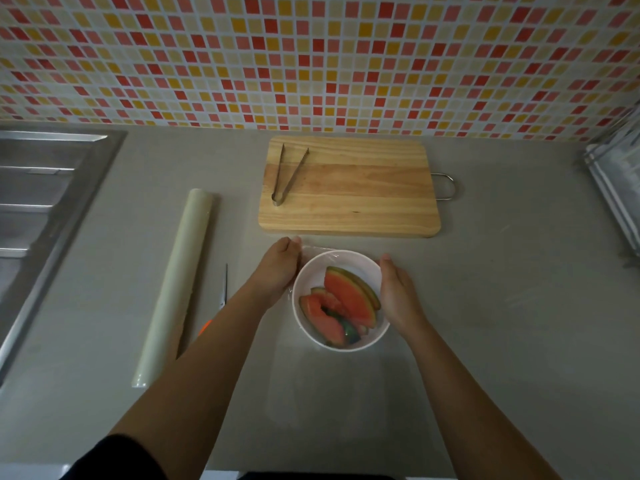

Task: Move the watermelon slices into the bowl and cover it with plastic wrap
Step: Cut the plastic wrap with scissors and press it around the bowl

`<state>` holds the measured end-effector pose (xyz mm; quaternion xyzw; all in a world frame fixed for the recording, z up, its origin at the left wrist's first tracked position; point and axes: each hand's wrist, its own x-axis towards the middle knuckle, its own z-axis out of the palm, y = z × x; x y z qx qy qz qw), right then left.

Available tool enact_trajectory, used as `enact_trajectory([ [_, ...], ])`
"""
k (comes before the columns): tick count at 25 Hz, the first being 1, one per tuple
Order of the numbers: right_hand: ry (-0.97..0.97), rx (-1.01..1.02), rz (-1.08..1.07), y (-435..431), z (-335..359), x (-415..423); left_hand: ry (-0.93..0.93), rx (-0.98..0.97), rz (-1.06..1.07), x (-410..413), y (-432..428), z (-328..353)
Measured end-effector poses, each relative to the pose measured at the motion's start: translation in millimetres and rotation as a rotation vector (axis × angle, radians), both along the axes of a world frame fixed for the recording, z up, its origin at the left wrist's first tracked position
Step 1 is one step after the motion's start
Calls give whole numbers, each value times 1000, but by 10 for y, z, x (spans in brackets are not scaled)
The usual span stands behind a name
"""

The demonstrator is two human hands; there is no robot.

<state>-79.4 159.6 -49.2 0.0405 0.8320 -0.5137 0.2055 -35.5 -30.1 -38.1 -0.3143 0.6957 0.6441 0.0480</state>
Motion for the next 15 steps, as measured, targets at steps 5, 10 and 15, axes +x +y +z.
enact_trajectory([
  [5,-8,-14,-5,-9,-38,-4,-129,102,-97,24,-57,4],
  [10,13,-11,14,-3,-18,-16,-7,36,-55,53,-58,17],
  [15,20,9,0,-19,8,-23,-4,120,90,12,53,39],
])
